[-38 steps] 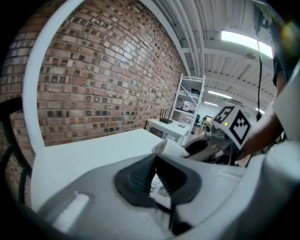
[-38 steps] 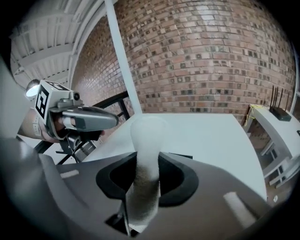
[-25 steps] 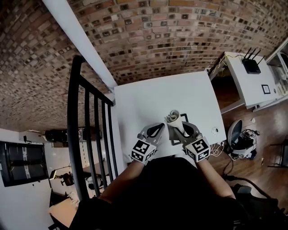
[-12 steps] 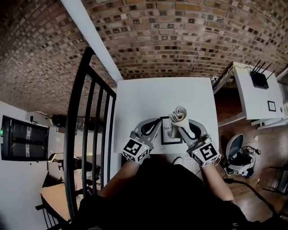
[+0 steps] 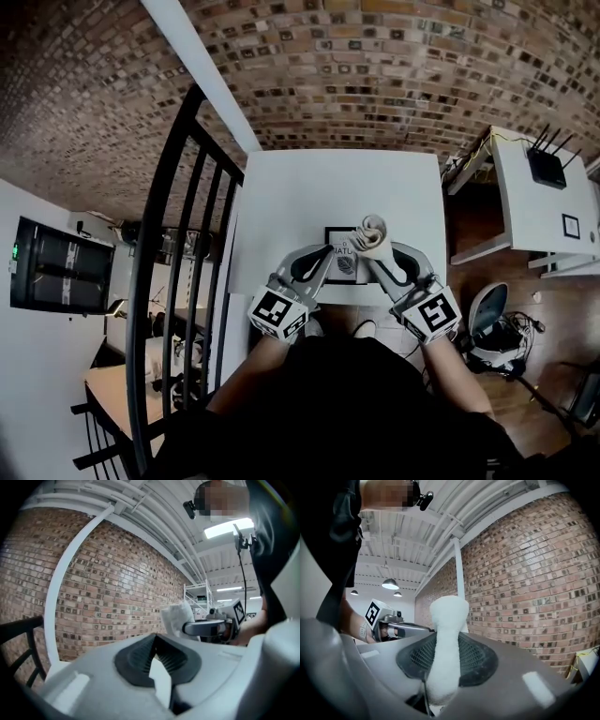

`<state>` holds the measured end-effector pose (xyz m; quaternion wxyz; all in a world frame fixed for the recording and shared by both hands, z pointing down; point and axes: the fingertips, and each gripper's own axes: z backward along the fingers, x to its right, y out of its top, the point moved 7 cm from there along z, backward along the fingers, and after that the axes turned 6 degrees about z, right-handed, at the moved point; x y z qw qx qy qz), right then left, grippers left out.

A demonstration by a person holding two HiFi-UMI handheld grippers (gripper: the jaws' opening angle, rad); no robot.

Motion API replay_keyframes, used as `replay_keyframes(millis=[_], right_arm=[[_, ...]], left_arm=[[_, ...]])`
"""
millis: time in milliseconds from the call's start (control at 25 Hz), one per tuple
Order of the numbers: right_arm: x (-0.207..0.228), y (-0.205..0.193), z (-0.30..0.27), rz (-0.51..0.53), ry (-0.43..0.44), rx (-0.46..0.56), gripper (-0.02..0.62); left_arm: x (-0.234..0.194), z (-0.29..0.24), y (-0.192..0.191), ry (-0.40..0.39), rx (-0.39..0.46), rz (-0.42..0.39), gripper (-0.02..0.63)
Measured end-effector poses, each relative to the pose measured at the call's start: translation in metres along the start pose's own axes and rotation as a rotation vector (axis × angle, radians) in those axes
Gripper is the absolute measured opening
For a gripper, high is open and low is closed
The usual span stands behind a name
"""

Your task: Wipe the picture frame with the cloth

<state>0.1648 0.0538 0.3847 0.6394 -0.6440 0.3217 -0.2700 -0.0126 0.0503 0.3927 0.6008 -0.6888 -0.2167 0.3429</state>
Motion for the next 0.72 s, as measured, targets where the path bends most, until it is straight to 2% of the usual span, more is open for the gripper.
replay_keyframes(millis=[280,560,720], right_arm=[[-0.024,0.012,-0.003,0.035,0.019,0.020,0.120],[-0.048,0.008,-0.012,0.056,0.023,-0.013,0.120],[-0.061,0.021,-0.018,0.051,0.028,-0.040,0.120]], left_arm=[[0.006,0.018,0.001,-0.043,-0.019,-0.022,0.002],[0.001,0.036,-0.005,-0.053,-0.015,-0.011,0.002],[-0.001,0.042,0.001,-0.078,-0.007,-0.009,0.002]])
